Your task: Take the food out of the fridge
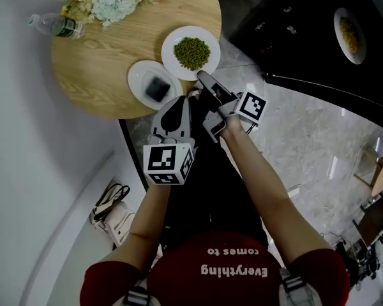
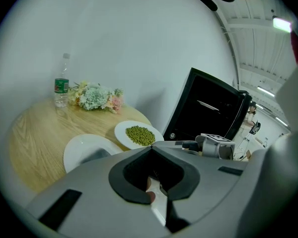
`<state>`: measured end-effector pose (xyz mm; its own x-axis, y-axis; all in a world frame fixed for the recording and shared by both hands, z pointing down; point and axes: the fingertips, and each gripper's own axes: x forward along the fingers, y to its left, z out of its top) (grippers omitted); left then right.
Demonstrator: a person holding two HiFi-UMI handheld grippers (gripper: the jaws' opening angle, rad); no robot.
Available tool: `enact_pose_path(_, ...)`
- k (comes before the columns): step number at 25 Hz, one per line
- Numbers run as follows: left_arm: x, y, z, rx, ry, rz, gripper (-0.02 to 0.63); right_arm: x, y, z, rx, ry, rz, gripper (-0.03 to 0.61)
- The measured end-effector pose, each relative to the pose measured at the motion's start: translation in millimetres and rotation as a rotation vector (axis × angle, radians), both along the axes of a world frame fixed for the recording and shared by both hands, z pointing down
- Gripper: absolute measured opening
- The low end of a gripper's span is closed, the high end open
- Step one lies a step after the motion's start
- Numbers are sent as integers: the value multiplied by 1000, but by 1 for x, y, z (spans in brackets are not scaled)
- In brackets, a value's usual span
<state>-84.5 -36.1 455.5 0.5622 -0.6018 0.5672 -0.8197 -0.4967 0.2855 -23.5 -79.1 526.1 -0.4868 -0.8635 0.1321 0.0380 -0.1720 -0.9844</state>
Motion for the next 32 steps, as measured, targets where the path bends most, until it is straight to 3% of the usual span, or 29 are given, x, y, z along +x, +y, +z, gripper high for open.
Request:
enact_pose_path(13, -5, -14, 14, -4, -10, -4, 5, -13, -29, 25, -151, 116, -88, 21)
enact_pose_path(17, 1, -14, 14, 1, -18, 14, 5, -13, -29, 31, -236, 157, -141, 23)
enact_pose_path(22, 8, -14, 13, 17, -38, 35, 5, -17, -28, 34, -382, 123, -196, 28)
enact_pose_path(27, 12, -15, 15, 15, -38, 35, 5, -20, -30, 30, -489, 150, -247, 150)
enact_pose_path(32, 10, -22, 15, 16, -35, 10, 5, -23, -28, 27, -600, 105, -270, 173)
